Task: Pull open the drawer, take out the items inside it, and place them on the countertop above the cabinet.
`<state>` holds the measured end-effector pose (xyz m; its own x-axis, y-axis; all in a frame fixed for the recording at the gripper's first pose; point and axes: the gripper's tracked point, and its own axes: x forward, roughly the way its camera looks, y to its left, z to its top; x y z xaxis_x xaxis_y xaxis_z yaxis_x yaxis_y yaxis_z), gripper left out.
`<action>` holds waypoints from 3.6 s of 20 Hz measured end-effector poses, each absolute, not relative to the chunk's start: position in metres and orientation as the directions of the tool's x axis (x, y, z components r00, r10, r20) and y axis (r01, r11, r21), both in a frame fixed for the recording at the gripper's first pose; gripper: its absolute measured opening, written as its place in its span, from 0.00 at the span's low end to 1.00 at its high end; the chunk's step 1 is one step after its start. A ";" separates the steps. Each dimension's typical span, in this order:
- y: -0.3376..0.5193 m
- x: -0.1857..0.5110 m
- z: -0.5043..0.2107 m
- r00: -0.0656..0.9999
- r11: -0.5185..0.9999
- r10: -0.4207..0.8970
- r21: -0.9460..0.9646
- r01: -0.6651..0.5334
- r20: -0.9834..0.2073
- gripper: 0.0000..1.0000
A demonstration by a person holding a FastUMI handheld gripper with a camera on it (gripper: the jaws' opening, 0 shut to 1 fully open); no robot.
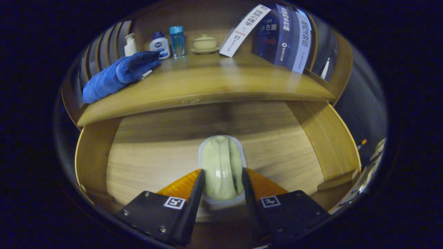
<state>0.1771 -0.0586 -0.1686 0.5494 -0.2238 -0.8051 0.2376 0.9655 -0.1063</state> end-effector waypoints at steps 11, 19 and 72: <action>-0.059 0.188 -0.168 0.670 0.971 -0.180 -0.022 0.237 -0.720 0.12; -0.058 0.190 -0.167 0.693 0.978 -0.175 -0.040 0.207 -0.699 0.12; -0.049 0.308 -0.040 0.800 0.966 -0.259 -0.152 0.210 -0.541 0.12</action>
<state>0.3082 -0.0488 -0.0401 0.7999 -0.2594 -0.5412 0.2102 0.9657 -0.1522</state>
